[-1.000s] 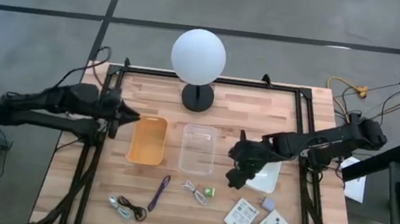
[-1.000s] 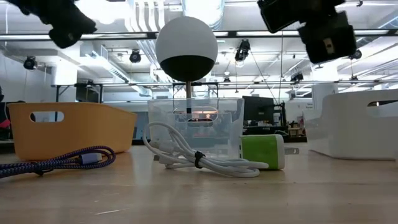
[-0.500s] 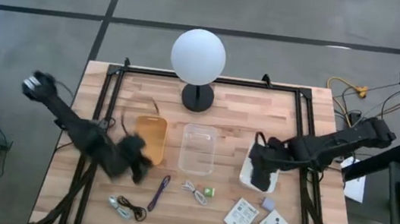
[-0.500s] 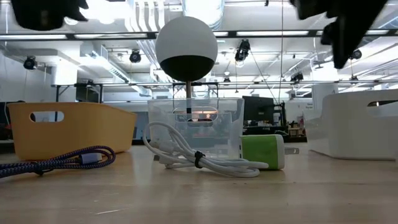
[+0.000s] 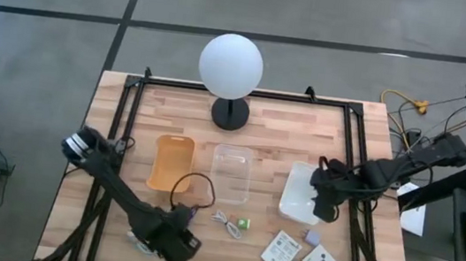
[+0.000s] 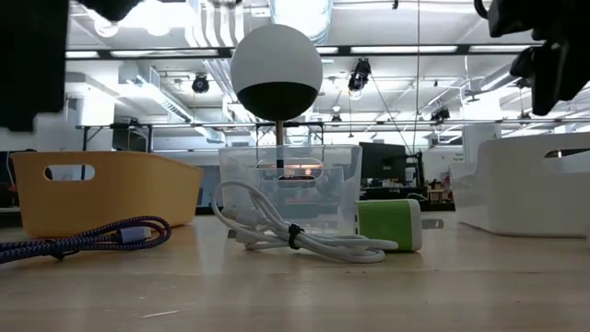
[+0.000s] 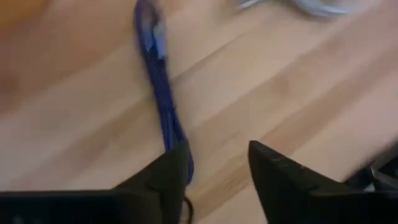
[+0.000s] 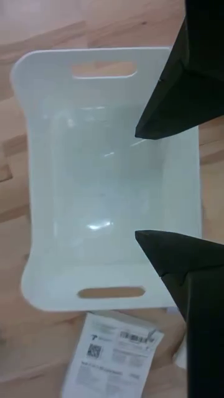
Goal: Pick and place items into bin
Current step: Put the blue USB cable into the yellow bin
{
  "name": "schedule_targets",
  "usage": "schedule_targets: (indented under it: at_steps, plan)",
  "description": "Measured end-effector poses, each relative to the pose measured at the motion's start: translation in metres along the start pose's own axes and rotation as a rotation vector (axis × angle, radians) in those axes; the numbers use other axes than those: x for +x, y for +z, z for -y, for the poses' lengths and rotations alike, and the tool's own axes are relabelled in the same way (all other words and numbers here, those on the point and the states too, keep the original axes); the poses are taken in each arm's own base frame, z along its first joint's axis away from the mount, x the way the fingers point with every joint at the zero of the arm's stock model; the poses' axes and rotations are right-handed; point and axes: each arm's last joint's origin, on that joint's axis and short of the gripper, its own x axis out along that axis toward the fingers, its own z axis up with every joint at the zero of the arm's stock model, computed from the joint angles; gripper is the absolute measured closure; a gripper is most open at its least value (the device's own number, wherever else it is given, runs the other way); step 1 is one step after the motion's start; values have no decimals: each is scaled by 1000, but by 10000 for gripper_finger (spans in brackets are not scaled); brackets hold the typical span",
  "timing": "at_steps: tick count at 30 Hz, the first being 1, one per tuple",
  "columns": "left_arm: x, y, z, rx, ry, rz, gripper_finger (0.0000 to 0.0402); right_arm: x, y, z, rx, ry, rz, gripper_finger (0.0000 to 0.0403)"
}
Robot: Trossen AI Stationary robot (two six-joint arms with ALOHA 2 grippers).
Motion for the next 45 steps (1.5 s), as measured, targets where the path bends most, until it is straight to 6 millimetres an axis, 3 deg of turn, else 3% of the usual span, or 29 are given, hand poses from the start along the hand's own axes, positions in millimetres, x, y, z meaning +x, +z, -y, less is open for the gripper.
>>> schedule_targets:
  at_steps: [6, 14, 20, 32, 35, 39, 42, 45]
  plan:
    - [14, 10, 0, -192, 56, -131, 173, 1, -5, 4, 9, 6, 6, 165]
    - [43, -5, -5, -153, 147, -120, 179, 0, -2, 2, 19, 23, 24, 165]
    - [61, -10, -9, -97, 194, -120, 233, 0, -1, 1, 67, 35, 34, 165]
    - [62, -10, -7, 3, 155, -128, 391, 0, 1, -1, 122, 62, 57, 165]
    - [43, -9, -1, -22, 95, -97, 394, 0, 2, -1, 126, 53, 66, 165]
    - [-23, -9, 3, -124, -124, 54, 397, 0, 2, -1, 127, 44, 75, 165]
    - [-66, -8, -19, -257, -211, 231, 398, 0, 2, 0, 141, 31, 88, 165]
    - [-89, 10, -49, -276, -131, 271, 399, 0, 3, 0, 158, 11, 112, 165]
